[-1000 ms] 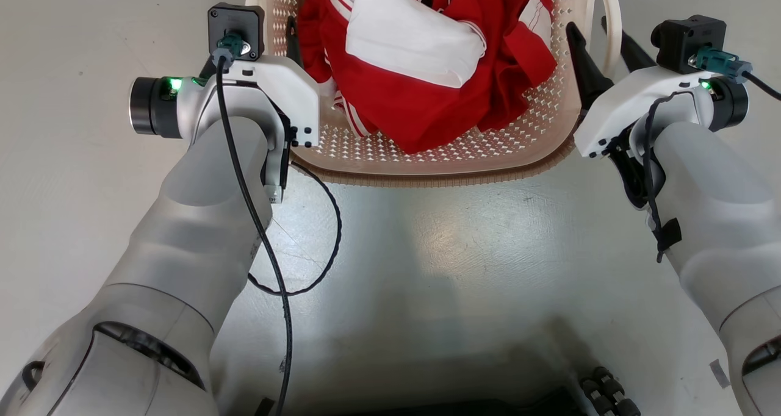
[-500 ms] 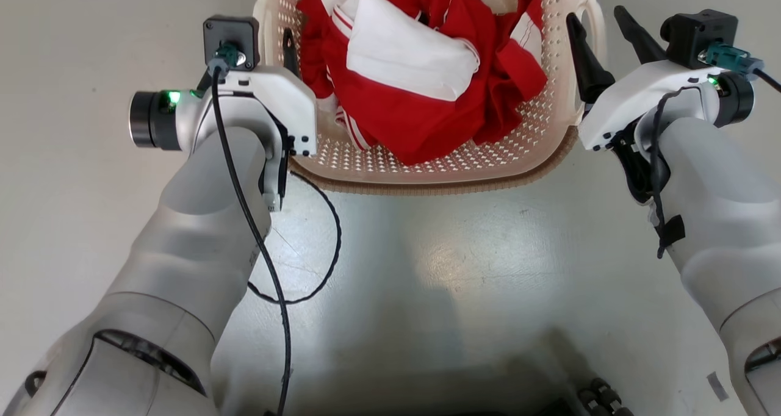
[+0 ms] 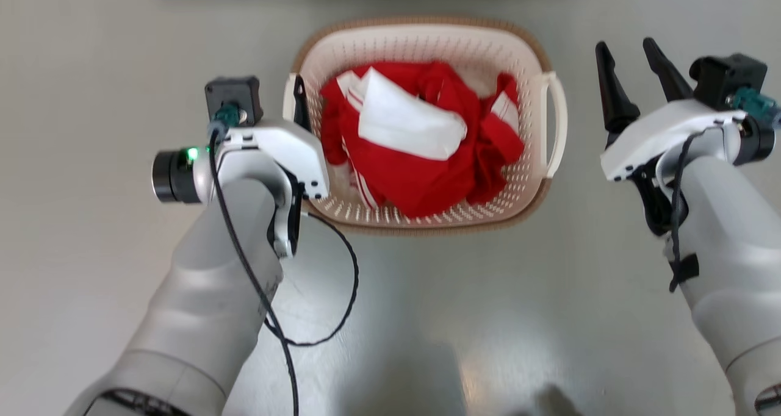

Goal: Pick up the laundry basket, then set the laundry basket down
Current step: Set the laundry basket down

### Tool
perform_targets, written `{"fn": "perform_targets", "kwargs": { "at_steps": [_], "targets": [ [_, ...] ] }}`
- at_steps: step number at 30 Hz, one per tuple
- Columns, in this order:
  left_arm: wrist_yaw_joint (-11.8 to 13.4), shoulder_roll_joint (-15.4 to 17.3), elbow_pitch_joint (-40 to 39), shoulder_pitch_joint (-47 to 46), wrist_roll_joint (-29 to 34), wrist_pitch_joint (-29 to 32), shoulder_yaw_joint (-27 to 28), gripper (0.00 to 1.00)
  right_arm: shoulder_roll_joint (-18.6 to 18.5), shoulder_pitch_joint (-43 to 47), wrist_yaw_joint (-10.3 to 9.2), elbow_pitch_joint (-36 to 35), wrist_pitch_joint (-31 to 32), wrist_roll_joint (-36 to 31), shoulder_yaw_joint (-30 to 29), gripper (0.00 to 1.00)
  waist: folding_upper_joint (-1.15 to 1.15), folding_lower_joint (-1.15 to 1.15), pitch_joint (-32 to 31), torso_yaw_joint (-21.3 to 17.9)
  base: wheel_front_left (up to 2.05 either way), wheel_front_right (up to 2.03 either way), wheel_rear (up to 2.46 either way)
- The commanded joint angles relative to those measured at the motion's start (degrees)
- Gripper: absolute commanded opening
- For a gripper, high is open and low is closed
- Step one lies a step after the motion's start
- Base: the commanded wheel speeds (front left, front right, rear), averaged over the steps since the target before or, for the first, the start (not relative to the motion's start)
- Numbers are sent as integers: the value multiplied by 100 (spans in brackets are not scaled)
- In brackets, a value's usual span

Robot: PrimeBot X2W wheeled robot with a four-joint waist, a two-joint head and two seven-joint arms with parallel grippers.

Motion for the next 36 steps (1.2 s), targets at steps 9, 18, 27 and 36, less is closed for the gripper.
{"fn": "perform_targets", "kwargs": {
  "at_steps": [9,18,27,36],
  "targets": [
    [-309,103,-1050,1210,567,-35,1065,100,85,1118,34,-878,-79,-604,-651,100,0,0,-1616,110,0,0,0],
    [-703,95,-1656,2426,1109,-35,1844,100,188,2151,34,-1513,-79,-1027,-1066,100,0,0,-2893,61,0,0,0],
    [-953,93,-2279,3496,1449,-35,2415,100,267,3081,34,-1858,-79,-1262,-1182,100,0,0,-3729,41,0,0,0],
    [-1005,92,-2758,4191,1675,-35,2620,100,439,3739,34,-2343,-79,-1367,-1275,100,0,0,-4126,21,0,0,0]
  ]
}}
